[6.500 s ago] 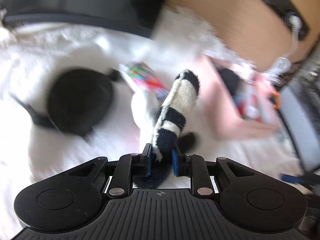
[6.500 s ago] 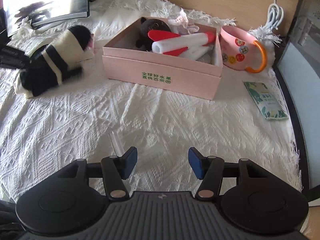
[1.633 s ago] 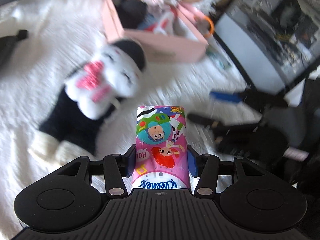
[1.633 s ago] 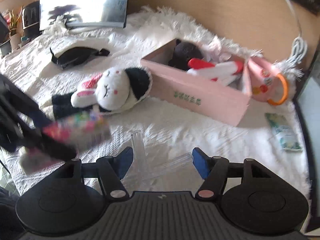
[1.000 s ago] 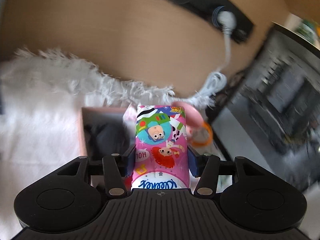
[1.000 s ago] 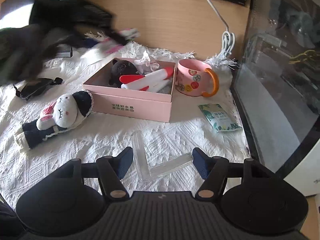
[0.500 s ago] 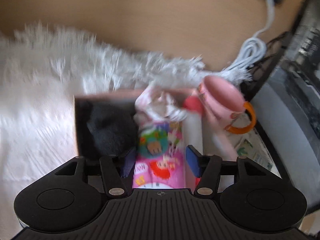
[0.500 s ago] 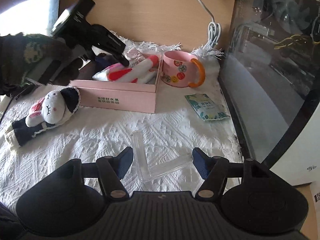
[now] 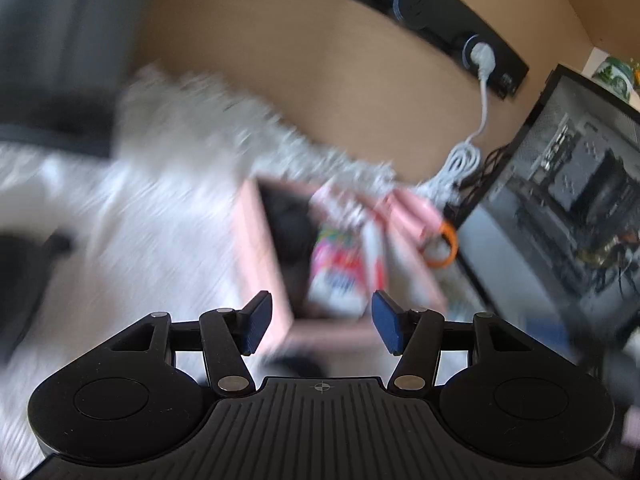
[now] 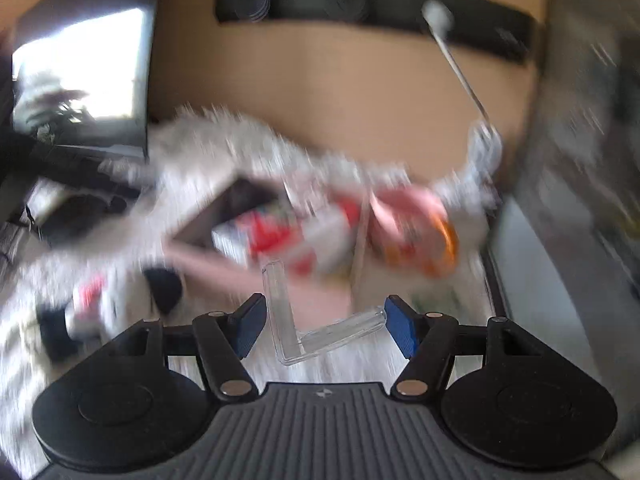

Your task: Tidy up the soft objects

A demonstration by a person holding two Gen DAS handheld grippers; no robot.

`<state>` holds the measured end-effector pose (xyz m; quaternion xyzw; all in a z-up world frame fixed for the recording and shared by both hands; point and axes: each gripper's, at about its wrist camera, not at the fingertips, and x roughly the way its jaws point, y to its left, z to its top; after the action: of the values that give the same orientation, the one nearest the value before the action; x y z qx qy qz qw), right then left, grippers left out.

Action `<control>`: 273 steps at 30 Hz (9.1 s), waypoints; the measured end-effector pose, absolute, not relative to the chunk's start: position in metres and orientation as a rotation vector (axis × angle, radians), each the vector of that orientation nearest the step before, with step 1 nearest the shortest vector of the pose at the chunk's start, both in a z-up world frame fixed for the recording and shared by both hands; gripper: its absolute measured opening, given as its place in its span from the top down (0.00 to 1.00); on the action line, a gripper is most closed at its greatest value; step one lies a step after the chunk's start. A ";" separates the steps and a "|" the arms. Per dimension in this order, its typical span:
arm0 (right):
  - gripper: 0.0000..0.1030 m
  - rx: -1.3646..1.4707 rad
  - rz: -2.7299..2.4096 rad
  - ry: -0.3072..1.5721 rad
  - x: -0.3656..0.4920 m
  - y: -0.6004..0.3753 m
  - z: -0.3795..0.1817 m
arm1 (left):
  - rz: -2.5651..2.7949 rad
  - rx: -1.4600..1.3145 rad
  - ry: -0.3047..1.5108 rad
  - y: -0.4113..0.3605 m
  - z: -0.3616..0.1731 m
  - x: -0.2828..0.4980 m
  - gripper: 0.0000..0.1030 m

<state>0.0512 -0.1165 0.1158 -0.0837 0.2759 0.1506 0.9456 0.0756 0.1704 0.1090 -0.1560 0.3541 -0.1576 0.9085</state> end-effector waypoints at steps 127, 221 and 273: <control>0.66 -0.209 0.545 1.046 0.020 0.031 0.073 | -0.104 -0.352 0.886 0.290 0.032 -0.034 0.73; 0.56 -0.062 0.334 0.585 0.109 -0.130 0.173 | -0.342 -0.339 0.855 0.144 0.079 0.210 0.78; 0.24 -0.057 0.379 0.752 0.205 -0.074 0.086 | -0.336 -0.416 0.754 0.166 0.077 0.136 0.75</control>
<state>0.2047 -0.0738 0.0856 -0.0275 0.3649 0.1841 0.9122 0.1356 0.1661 0.0770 -0.2008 0.3635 -0.1620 0.8952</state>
